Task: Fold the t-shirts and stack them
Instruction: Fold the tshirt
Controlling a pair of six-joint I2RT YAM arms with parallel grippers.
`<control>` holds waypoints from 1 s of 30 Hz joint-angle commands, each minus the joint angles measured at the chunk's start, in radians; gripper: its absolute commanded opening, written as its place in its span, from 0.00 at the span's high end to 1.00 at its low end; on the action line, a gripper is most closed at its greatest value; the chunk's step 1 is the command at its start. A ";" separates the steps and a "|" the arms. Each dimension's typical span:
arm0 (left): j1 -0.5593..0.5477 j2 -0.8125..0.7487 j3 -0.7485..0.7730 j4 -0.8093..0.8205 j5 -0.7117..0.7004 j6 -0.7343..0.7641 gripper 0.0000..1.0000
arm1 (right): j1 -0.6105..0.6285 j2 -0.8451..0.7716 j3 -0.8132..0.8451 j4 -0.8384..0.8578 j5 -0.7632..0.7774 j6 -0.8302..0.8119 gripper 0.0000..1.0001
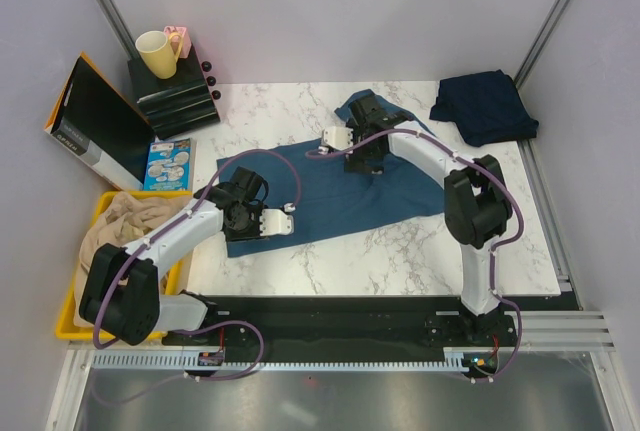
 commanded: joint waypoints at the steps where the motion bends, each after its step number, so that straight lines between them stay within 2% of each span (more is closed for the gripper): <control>1: -0.001 -0.004 0.032 0.016 0.011 0.007 0.56 | -0.017 0.004 0.008 -0.141 -0.005 -0.001 0.04; 2: -0.001 -0.005 0.029 0.016 0.012 0.009 0.56 | -0.030 0.009 0.008 -0.136 0.010 0.007 0.07; 3: -0.001 -0.010 0.028 0.016 0.011 0.009 0.56 | -0.062 0.015 0.011 -0.136 0.027 0.018 0.21; 5: 0.001 -0.015 0.022 0.016 0.012 0.009 0.56 | -0.130 0.026 0.007 -0.142 0.034 0.041 0.38; 6: 0.000 -0.016 0.017 0.016 0.014 0.009 0.56 | -0.154 0.026 -0.001 -0.141 0.024 0.042 0.57; 8: -0.001 -0.021 0.006 0.016 0.017 0.013 0.56 | -0.223 0.018 -0.028 -0.138 0.000 0.042 0.70; 9: -0.001 -0.021 0.005 0.017 0.018 0.013 0.56 | -0.243 0.021 -0.036 -0.138 -0.006 0.042 0.82; 11: -0.001 -0.012 -0.001 0.019 0.018 0.016 0.65 | -0.283 0.037 -0.048 -0.124 -0.011 0.051 0.89; 12: -0.001 -0.006 -0.001 0.019 0.040 0.016 0.74 | -0.292 0.041 -0.047 -0.119 -0.011 0.054 0.92; 14: -0.001 0.019 0.008 0.017 0.040 0.016 0.85 | -0.304 0.060 -0.035 -0.107 -0.020 0.062 0.92; 15: -0.001 0.027 0.011 0.016 0.037 0.016 0.98 | -0.307 0.066 -0.029 -0.102 -0.025 0.073 0.92; 25: -0.002 0.050 -0.024 -0.003 0.041 0.050 0.98 | -0.304 0.100 0.140 -0.109 -0.068 0.117 0.92; 30: -0.002 0.109 -0.031 0.003 0.061 0.039 0.98 | -0.292 0.144 0.202 -0.110 -0.108 0.150 0.92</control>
